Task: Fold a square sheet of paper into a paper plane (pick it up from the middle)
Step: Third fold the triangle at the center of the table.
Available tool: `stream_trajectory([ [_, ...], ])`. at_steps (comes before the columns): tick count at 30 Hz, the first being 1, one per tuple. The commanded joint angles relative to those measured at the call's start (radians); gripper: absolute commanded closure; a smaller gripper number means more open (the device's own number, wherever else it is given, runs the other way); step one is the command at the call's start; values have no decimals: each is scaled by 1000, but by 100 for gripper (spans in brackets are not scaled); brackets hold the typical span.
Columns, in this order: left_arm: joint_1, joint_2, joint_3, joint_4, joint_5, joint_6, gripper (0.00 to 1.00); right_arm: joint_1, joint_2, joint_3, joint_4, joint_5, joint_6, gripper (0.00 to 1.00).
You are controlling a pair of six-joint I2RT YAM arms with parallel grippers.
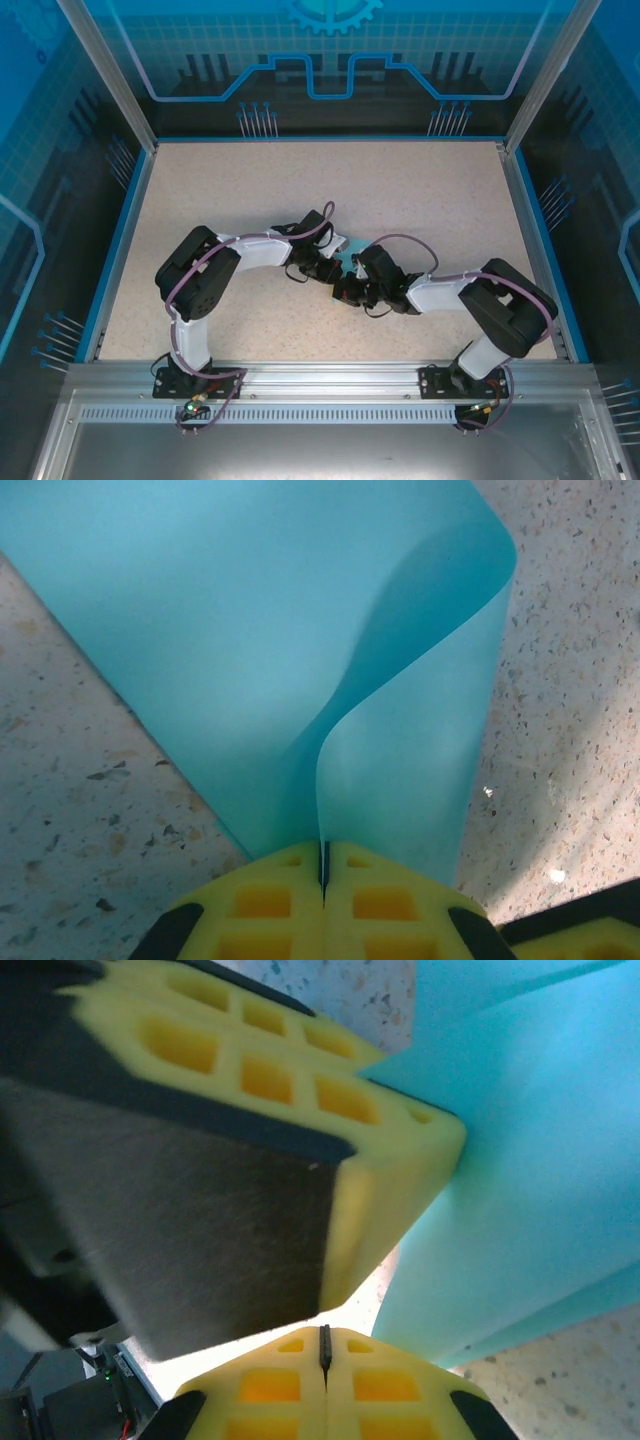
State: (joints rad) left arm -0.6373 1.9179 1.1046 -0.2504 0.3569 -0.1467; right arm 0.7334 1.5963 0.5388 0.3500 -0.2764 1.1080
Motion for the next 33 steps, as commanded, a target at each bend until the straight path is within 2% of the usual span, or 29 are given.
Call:
stream_trajectory([
  [1, 14, 47, 8, -37, -17, 31, 100, 5, 35, 16, 47, -11, 14, 99],
  [15, 14, 56, 6, -37, -10, 33, 100, -2, 82, -13, 29, 3, 16, 100],
  [25, 14, 50, 3, -37, -8, 34, 100, 3, -71, -14, 4, -22, -7, 99],
  [33, 14, 53, 2, -37, 1, 32, 100, 10, 26, -14, 9, -16, 13, 99],
])
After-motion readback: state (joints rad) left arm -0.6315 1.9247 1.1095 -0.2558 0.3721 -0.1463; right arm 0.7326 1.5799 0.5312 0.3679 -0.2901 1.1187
